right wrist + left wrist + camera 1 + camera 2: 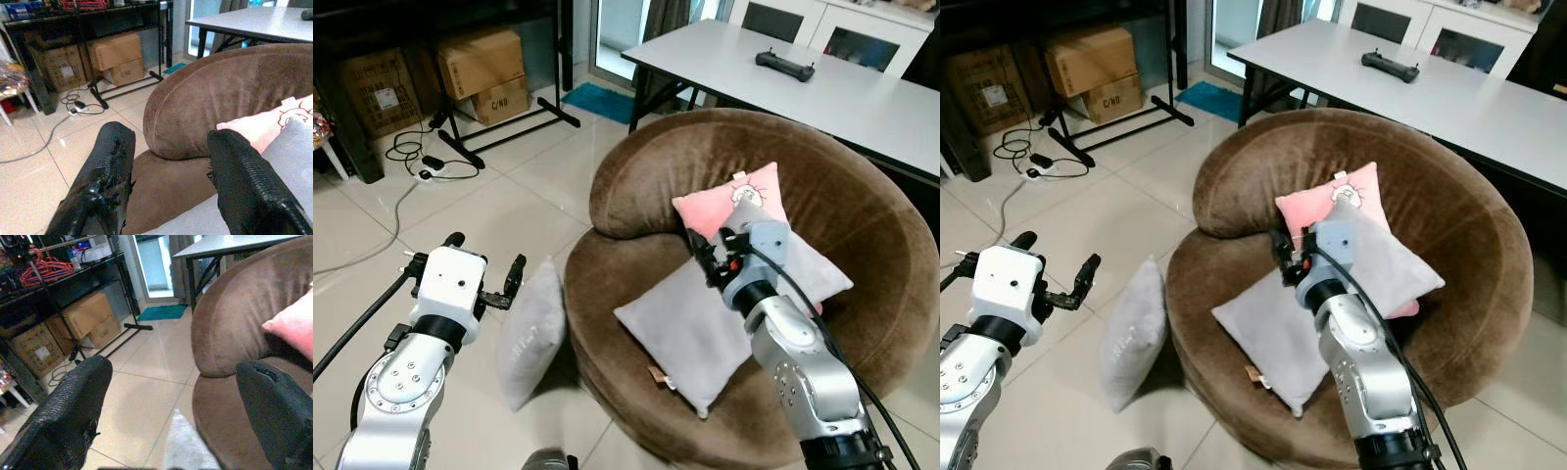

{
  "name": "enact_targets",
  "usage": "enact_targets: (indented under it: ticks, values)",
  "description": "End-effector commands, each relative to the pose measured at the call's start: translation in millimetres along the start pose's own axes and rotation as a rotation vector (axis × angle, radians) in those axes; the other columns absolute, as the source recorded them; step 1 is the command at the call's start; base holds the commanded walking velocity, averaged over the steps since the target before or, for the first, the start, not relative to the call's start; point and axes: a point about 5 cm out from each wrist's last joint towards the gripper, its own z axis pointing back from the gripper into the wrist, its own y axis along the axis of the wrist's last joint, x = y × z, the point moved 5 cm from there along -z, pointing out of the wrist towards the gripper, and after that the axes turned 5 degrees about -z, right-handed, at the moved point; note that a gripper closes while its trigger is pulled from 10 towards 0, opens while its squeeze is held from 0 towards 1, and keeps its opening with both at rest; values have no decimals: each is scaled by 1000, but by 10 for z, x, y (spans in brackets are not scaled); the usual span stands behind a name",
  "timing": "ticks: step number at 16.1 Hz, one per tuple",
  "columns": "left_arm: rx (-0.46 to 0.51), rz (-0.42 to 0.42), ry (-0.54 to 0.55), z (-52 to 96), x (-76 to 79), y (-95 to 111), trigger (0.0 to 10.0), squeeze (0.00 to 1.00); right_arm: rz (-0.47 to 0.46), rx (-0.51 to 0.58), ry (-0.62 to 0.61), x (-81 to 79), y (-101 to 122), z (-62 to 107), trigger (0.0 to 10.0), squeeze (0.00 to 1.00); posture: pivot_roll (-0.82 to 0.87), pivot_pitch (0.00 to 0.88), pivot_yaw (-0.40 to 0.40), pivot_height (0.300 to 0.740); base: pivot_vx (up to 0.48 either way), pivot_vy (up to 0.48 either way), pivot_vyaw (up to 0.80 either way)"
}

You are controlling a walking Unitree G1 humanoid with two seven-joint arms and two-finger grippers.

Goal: Move the pillow to the sofa from floor

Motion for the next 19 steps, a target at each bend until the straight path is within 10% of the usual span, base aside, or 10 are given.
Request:
enact_targets:
  ticks: [1,19]
  values:
    - [23,-14,8,-1,6,71,10000,0,43,-6,-40,91,25,39,10000,0,70,0,-85,740,0,420,0]
    - [55,20,92,-10,-72,149,10000,0,35,-91,-129,225,-45,148,10000,0,74,0,-104,740,0,405,0]
